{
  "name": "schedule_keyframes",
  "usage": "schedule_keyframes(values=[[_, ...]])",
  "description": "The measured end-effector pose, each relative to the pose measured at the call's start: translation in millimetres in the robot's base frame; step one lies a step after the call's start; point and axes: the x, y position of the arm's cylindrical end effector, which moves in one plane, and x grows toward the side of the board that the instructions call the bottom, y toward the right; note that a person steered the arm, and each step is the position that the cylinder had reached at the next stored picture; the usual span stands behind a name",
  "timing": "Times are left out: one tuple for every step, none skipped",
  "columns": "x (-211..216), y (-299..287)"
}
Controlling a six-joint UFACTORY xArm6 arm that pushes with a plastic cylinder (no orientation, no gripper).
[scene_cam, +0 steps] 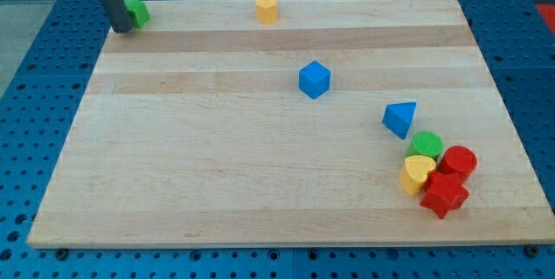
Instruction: Point your arm to the blue triangle
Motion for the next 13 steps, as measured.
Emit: schedule_keyframes(values=[[43, 19], [119, 57], [188, 119], [236, 198], [260, 271], [262, 284], [262, 284], [260, 284], [260, 284], [260, 292], [260, 314], [255, 345], [240, 378]])
